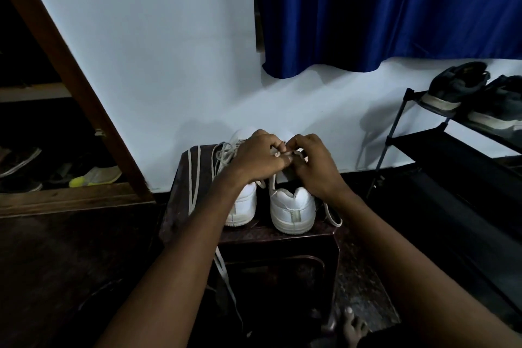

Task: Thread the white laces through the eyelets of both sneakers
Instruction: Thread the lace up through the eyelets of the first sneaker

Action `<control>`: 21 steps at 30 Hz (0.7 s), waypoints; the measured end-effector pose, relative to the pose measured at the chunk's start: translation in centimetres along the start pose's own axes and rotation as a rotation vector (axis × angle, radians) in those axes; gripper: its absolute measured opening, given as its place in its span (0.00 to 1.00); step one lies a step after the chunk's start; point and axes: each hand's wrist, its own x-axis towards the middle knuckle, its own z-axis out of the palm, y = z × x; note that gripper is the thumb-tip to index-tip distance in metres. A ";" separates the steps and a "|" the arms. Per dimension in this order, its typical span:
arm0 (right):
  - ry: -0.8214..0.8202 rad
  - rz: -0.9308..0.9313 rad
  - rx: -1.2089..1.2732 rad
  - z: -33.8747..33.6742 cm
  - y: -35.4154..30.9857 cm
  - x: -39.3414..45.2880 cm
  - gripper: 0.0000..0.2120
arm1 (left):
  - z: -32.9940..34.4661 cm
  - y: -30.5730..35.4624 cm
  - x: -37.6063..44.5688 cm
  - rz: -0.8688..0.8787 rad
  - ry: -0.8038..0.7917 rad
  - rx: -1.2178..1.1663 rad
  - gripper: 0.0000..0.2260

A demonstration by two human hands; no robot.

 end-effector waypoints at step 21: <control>-0.050 0.439 1.463 -4.0 -2.6 0.9 0.13 | 0.7 -0.3 -1.5 0.154 0.241 0.493 0.15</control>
